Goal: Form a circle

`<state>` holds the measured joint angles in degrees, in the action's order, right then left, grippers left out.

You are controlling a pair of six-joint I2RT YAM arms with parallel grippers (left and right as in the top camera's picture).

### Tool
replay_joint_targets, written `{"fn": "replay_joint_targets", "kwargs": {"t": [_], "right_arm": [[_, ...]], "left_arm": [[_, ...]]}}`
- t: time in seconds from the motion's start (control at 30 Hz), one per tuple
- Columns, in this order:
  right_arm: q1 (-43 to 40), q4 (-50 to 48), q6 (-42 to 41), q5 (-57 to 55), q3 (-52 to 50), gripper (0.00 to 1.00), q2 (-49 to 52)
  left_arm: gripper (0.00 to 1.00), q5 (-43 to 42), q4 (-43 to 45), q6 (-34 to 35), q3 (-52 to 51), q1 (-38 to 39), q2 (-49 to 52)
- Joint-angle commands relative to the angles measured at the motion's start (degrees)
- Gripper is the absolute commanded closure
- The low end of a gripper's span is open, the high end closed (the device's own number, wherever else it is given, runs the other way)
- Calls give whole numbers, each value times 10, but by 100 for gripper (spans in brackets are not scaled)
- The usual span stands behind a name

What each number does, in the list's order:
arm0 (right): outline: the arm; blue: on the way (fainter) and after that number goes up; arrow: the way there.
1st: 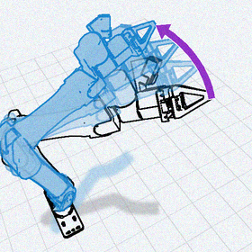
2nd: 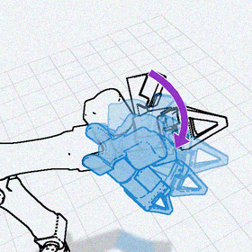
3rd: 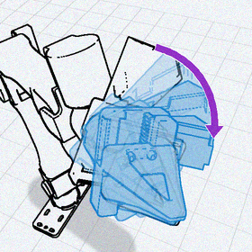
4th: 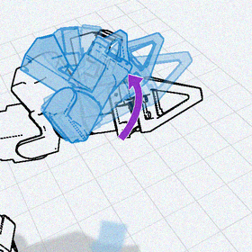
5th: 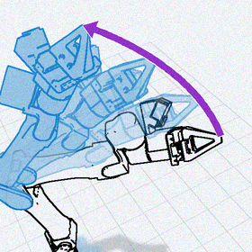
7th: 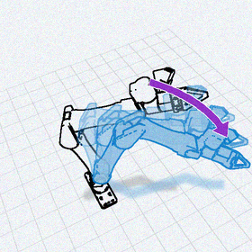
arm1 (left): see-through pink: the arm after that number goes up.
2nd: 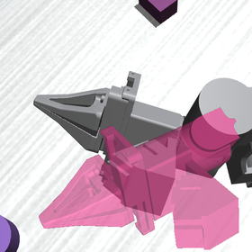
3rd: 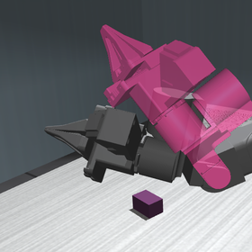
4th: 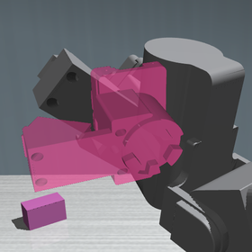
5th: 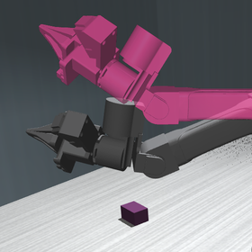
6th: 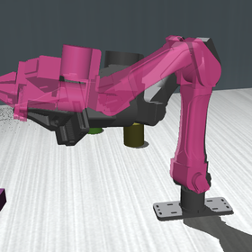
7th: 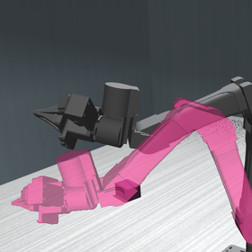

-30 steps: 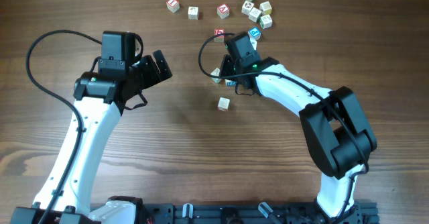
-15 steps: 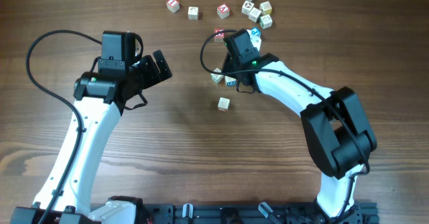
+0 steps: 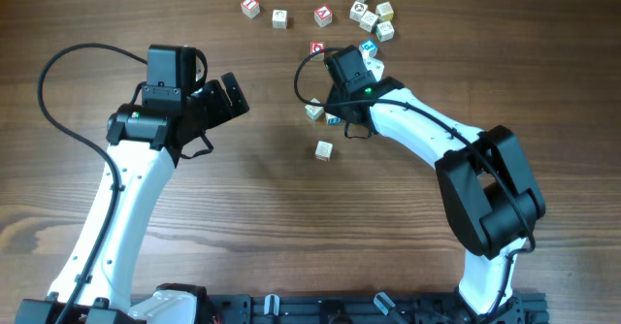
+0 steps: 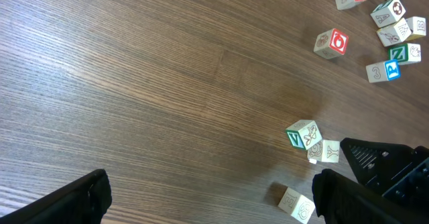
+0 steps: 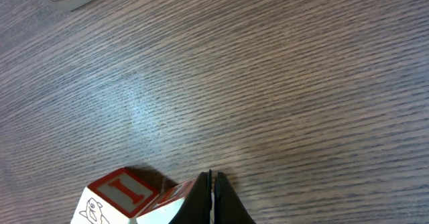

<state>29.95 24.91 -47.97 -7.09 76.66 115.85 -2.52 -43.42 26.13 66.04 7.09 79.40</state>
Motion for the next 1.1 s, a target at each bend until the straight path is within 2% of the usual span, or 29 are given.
{"fn": "replay_joint_targets", "kwargs": {"t": [0.0,0.9,1.07], "right_arm": [[1,2,-6,8,9,95,0],[1,1,-2,4,9,95,0],[-24,76,-21,-20,18,95,-79]], "left_arm": [[0,-5,1,5,4,-3,3],[0,-5,1,5,4,-3,3],[0,-5,1,5,4,-3,3]]}}
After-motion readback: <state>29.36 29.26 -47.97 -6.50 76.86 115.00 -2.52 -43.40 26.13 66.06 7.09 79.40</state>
